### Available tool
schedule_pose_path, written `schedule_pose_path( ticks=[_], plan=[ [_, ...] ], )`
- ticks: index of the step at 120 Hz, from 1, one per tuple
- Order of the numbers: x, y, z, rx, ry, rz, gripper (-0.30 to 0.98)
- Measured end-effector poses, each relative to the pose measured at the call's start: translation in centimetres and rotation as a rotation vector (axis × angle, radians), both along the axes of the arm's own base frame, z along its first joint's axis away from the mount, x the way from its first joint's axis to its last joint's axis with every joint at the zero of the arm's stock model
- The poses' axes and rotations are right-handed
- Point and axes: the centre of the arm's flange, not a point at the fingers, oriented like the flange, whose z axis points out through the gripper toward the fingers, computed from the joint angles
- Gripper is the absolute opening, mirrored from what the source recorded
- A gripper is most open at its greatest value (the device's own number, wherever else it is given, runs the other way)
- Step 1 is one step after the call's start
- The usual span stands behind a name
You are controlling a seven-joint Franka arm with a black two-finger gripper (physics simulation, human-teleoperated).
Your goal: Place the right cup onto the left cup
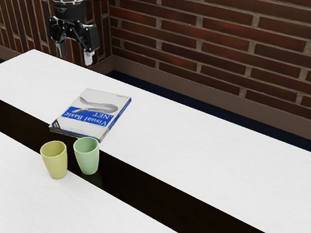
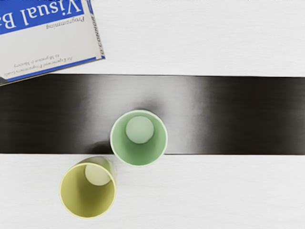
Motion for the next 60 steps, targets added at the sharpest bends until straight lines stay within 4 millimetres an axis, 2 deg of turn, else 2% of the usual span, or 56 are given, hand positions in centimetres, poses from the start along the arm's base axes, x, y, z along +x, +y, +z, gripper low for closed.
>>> schedule_pose_path(
  ticks=[24,38,60],
  plan=[
    [0.2,-0.5,0.0,0.000,-0.010,-0.010,0.67],
    [0.8,-1.3,-0.9,0.002,-0.008,-0.027,0.67],
    [2.0,-2.9,-5.7,0.004,0.032,-0.042,0.67]
  ],
)
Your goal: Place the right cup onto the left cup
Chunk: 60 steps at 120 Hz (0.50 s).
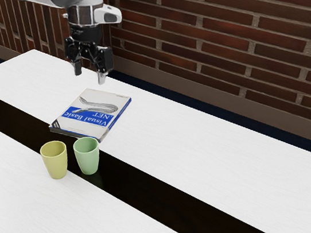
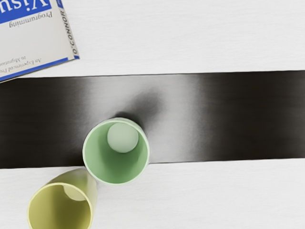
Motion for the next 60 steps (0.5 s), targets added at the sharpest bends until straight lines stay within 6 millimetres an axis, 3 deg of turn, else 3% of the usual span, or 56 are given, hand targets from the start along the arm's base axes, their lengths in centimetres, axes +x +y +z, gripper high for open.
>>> schedule_pose_path(
  ticks=[37,60],
  plan=[
    [1.7,-2.0,-7.3,-0.001,0.017,0.020,0.67],
    [2.0,-2.8,-10.2,-0.006,0.020,0.036,0.67]
  ],
)
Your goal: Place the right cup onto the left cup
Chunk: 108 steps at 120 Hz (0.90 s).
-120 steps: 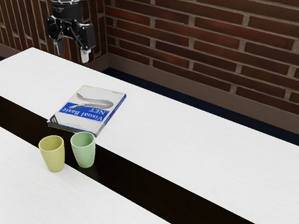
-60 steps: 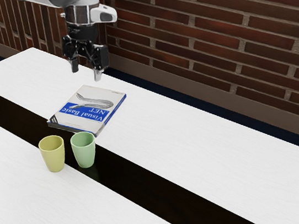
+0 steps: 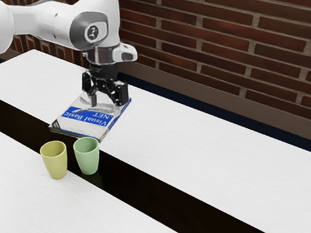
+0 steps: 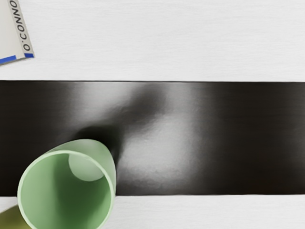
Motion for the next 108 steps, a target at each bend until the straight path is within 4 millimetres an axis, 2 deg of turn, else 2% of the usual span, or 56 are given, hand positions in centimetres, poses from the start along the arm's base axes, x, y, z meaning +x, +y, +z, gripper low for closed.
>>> schedule_pose_path(
  ticks=[13,34,50,67,108],
  plan=[
    [-0.4,-0.4,-1.7,-0.002,0.003,0.017,0.67],
    [-0.9,0.3,-3.6,0.006,-0.018,0.048,0.67],
    [-2.0,1.0,-5.2,0.007,-0.029,0.071,0.67],
    [-2.6,1.6,-6.2,0.009,-0.043,0.084,0.67],
    [-3.6,1.7,-9.3,0.012,-0.042,0.075,0.67]
  ],
)
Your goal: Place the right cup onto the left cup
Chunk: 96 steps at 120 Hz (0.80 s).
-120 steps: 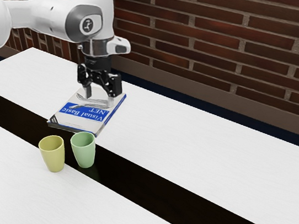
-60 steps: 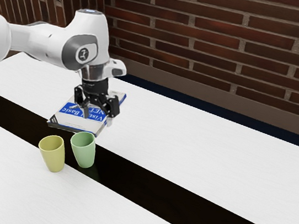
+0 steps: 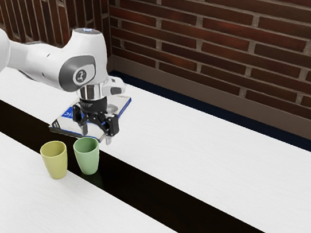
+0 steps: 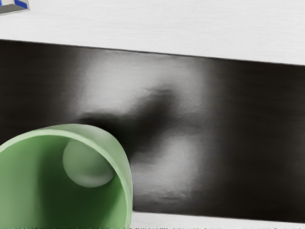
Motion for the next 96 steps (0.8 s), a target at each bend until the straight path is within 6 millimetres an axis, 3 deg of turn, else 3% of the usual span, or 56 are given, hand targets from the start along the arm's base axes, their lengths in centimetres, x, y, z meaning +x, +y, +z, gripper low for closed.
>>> schedule_pose_path(
  ticks=[30,96],
  plan=[
    [-0.7,0.0,-1.2,0.000,-0.005,-0.004,0.67],
    [0.1,0.3,-3.6,0.004,-0.007,-0.005,0.67]
  ],
)
